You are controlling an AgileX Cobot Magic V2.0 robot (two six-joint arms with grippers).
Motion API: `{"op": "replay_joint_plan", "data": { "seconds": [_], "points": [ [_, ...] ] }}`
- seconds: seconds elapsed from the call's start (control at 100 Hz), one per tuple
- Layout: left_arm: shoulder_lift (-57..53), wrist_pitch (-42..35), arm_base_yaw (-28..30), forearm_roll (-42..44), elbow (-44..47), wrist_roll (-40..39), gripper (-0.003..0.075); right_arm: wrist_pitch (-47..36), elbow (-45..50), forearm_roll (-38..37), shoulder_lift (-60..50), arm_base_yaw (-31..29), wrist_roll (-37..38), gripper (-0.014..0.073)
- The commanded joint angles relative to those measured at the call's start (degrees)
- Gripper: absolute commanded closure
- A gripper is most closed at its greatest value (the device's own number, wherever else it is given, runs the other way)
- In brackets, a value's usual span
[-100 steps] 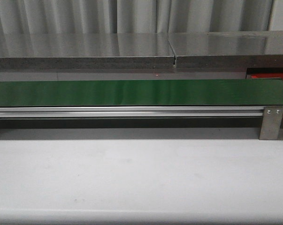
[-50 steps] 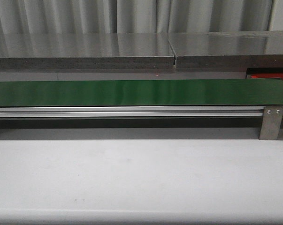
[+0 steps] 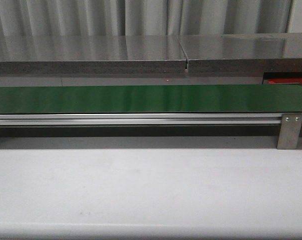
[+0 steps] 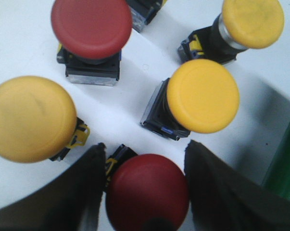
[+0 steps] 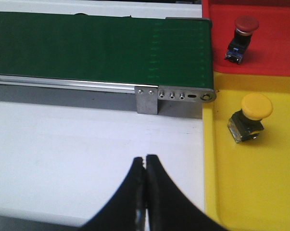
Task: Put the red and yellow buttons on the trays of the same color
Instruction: 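Move the left gripper back over the button cluster, then grasp a red button with the left gripper and set it on the belt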
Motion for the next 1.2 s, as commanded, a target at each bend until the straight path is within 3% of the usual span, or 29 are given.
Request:
{"op": "replay_joint_plan", "data": {
  "seconds": [0.0,0.2,0.45,0.82,1.19],
  "points": [
    [-3.0,-1.7,-0.3,-1.2,-1.7,0.0,0.0504,-3.6,-1.4,0.5,-0.1,0.0,-0.5,0.0660],
    [-3.1,-0.5,-0.3,-2.5,-2.0,0.0,0.0649,-3.6,-1.4,0.5,-0.1,0.0,-0.5,0.0660],
    [-5.5,3.4,-0.3,-3.3,-4.3,0.0,0.0731,-3.6,-1.4,0.5,-0.1,0.0,-0.5,0.0660],
    [-12.8,7.1,-1.3,-5.9,-8.1,0.1,0.0734,-3.6,-1.4,0.5,-0.1,0.0,-0.5,0.0660],
    [-12.8,8.8,-9.5,-6.4,-9.2,0.1,0.0734,-3.6,-1.4,0.5,-0.1,0.0,-0.5,0.0660]
  ]
}}
